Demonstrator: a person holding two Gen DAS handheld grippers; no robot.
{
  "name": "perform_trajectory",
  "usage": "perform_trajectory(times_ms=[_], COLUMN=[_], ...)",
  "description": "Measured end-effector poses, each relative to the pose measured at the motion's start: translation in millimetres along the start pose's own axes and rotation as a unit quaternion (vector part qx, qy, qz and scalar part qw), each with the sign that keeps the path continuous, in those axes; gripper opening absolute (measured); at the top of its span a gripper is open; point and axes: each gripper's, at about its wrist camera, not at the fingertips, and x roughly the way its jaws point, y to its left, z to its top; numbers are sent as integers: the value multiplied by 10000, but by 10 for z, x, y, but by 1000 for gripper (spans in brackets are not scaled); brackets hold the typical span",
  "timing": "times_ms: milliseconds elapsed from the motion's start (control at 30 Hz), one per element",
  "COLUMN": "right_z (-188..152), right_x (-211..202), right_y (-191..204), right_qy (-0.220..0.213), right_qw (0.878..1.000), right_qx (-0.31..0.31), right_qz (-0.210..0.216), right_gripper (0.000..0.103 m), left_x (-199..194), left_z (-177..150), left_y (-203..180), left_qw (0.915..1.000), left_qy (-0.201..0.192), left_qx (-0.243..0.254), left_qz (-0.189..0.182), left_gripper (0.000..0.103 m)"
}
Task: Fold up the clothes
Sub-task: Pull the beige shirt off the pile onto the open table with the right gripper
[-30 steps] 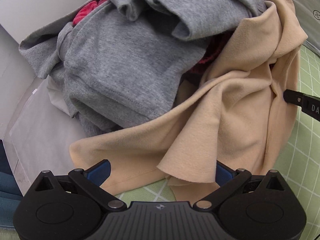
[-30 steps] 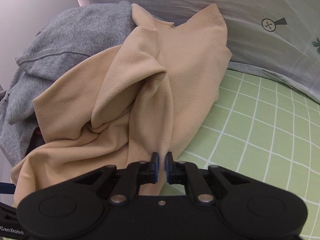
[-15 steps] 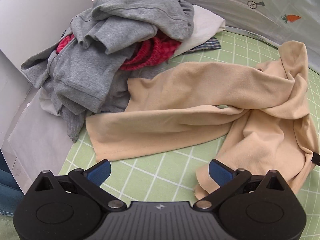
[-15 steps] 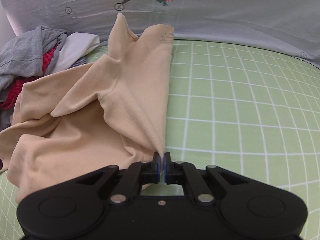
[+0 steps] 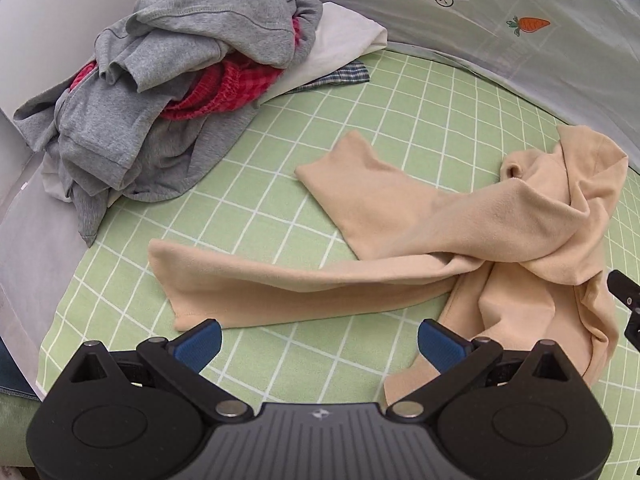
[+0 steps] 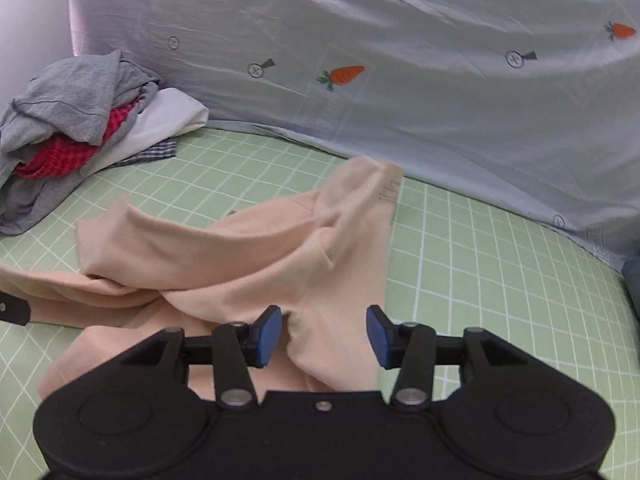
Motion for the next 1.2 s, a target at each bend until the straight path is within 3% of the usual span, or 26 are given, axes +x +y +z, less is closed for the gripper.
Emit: perform_trajectory(times_ms=[67, 233, 333, 433, 567, 700, 833, 933, 1000, 1067, 1200], right_z=[116, 234, 222, 185, 23, -112, -408, -696, -874, -1022, -1087], right_x=[103, 349, 339, 297, 106, -203, -388, -397, -386, -390, -427], right_y=[247, 603, 468, 303, -61, -691, -1447, -2003, -2307, -2523, -2389], right_qy=[-96, -141, -186, -253, -461, -647, -619, -337, -28, 171, 139], right_qw=[9986, 9936, 9969, 9989, 9988, 9933, 9799, 9612, 9442, 9299, 9326], right_qx=[-479, -1119, -741, -348, 71, 713, 1403, 2024, 2511, 2898, 2780], right_qz=[180, 54, 161, 204, -164, -645, -1280, -1845, -2132, -2258, -2298], right_gripper=[66, 64, 8, 5, 5, 5, 5, 5, 10, 23, 37], left_x=[64, 222, 303, 324, 239, 108, -10, -92, -139, -184, -249], left_z=[92, 269, 320, 311, 228, 71, -141, -293, -364, -400, -388], left_y=[66, 190, 214, 172, 25, -211, -470, -623, -700, -752, -789], left_qw=[10000, 9998, 9993, 9990, 9992, 9995, 9996, 9998, 9998, 9999, 9997], left_qy=[-1, 75, 175, 224, 173, 136, 124, 90, 57, 7, -115], left_qx=[-13, 90, 181, 256, 230, 167, 175, 175, 157, 145, 175], left_qz=[67, 187, 258, 282, 266, 212, 168, 105, 60, -5, -134], left_gripper=[103, 103, 103, 103, 103, 103, 103, 103, 103, 103, 103])
